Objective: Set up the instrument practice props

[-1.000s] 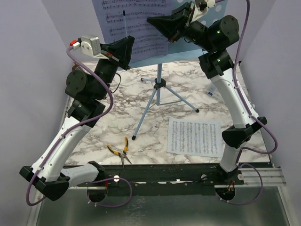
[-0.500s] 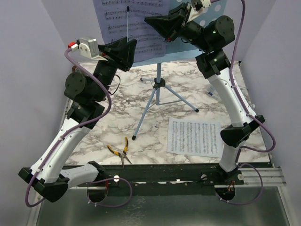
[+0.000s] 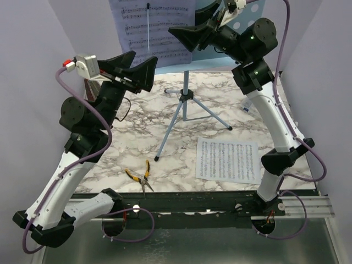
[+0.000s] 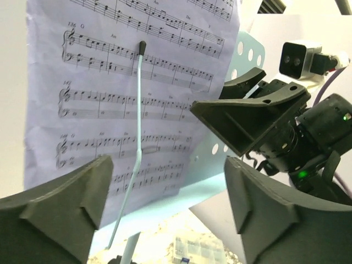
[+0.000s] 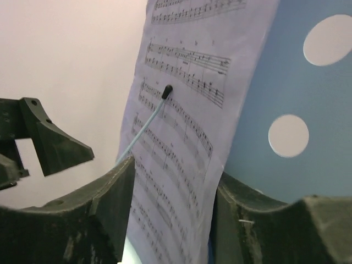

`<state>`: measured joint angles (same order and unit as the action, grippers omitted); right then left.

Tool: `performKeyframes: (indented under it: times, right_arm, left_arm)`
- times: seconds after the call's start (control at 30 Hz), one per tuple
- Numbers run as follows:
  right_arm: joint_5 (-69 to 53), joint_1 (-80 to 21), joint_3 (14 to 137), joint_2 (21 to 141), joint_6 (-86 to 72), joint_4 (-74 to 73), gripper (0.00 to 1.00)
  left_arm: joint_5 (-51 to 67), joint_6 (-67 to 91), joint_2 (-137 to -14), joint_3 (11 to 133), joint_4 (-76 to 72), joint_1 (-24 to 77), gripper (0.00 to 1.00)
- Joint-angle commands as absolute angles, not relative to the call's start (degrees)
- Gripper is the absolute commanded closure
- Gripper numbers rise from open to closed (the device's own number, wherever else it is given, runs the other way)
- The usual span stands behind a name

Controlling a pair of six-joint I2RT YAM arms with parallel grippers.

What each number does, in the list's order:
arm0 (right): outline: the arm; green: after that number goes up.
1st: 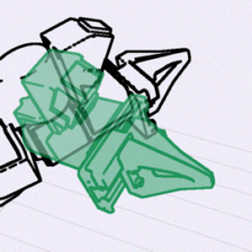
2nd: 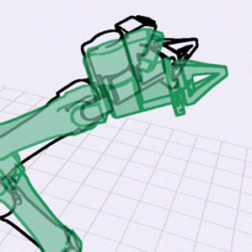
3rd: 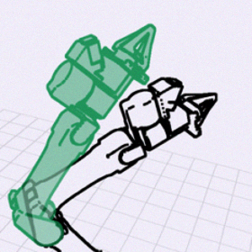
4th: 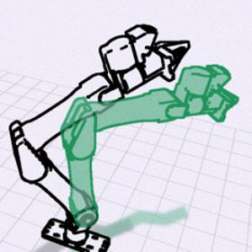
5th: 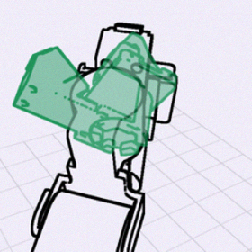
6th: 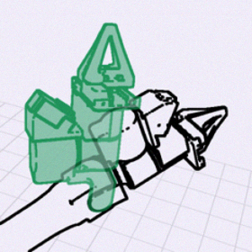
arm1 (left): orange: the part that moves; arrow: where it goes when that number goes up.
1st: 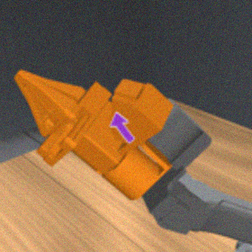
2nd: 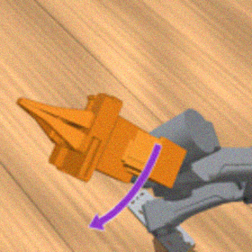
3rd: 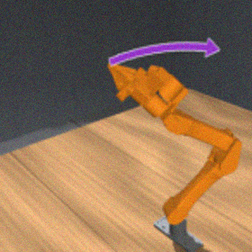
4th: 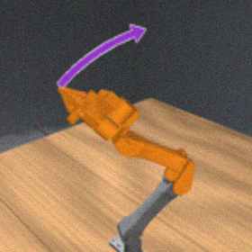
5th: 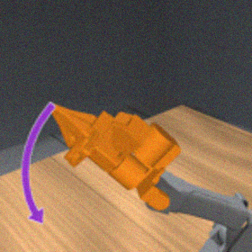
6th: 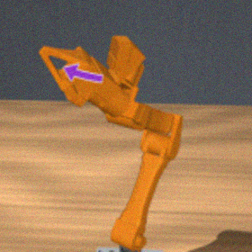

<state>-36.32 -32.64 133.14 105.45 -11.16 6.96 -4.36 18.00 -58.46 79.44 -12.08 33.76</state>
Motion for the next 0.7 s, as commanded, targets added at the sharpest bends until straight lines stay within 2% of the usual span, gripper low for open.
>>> performKeyframes:
  times: [0.0, 0.13, 0.27, 0.47, 0.67]
  right_arm:
    - [-29.9, -32.3, 129.8, 98.1, -7.5, -4.1, 0.40]
    - [-25.2, -32.3, 124.6, 90.9, -4.6, -13.4, 0.27]
    - [-24.6, -32.3, 112.7, 80.0, -2.9, -20.3, 0.22]
    - [-30.9, -32.3, 71.5, 58.6, -5.0, -12.2, 0.16]
    - [-21.7, -32.3, 40.5, 50.6, -20.9, -4.9, 0.15]
  left_arm:
    - [-5.2, 20.5, -51.8, 77.3, -4.0, 33.9, 0.05]
    - [-3.6, 22.8, -45.7, 72.5, 2.3, 33.9, 0.01]
    - [-4.6, 25.0, -38.4, 65.0, 6.7, 33.9, 0.01]
    - [-6.8, 29.0, -30.6, 53.7, 14.3, 33.9, 0.01]
    - [-5.4, 40.6, -28.8, 41.7, 15.4, 33.9, 0.01]
